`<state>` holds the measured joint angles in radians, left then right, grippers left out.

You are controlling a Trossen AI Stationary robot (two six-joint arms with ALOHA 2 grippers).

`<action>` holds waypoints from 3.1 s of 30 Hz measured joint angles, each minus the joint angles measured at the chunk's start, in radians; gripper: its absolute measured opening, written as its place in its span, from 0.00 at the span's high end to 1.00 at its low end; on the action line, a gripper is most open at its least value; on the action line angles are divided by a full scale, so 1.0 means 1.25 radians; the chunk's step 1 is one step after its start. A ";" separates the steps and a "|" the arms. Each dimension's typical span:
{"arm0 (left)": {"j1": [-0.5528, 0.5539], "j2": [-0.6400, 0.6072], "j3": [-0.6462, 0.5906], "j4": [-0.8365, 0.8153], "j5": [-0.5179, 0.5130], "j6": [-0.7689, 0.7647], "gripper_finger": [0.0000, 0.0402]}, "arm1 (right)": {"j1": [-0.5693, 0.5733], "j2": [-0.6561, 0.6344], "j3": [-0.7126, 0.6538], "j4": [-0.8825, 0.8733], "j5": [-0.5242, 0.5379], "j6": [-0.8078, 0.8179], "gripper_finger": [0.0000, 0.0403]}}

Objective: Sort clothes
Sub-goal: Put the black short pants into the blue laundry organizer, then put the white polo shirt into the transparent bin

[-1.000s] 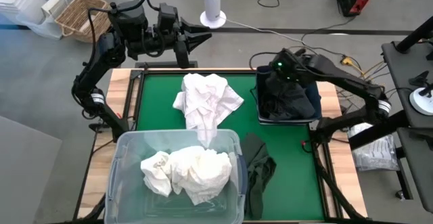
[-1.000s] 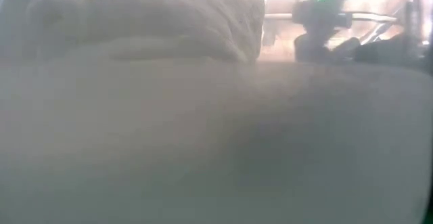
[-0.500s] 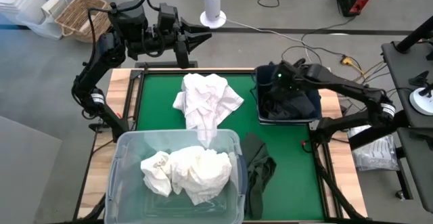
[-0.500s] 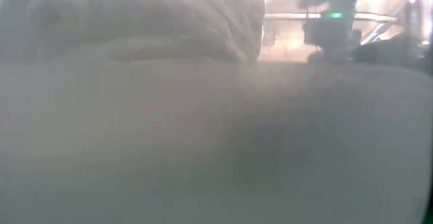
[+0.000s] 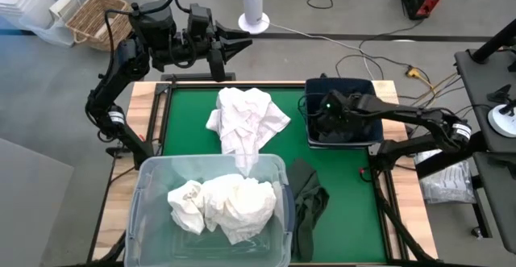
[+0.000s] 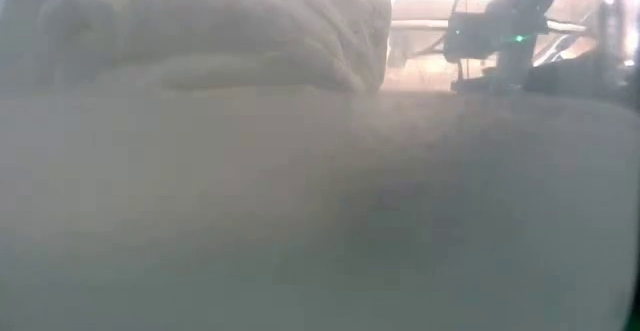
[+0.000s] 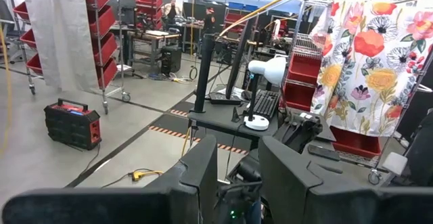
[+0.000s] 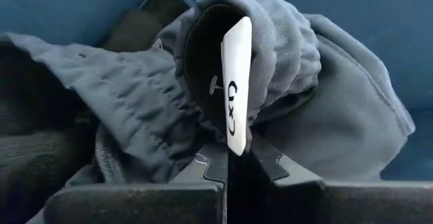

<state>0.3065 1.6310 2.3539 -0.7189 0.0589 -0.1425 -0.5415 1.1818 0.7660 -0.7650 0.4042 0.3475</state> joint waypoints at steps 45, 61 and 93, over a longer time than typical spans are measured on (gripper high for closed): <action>0.000 0.000 0.001 0.000 -0.022 -0.006 0.78 | 0.000 -0.026 0.318 -0.308 -0.110 0.054 0.33; 0.002 -0.040 0.002 -0.227 -0.074 -0.028 0.78 | 0.000 -0.029 0.620 -0.392 -0.137 0.043 0.37; 0.027 0.224 -0.014 -0.678 -0.270 -0.320 0.78 | 0.000 -0.028 0.516 -0.388 -0.135 0.043 0.35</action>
<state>0.3398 1.9105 2.3367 -1.5661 -0.2787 -0.5422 -0.5411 1.1469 1.4109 -1.2504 0.2356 0.4007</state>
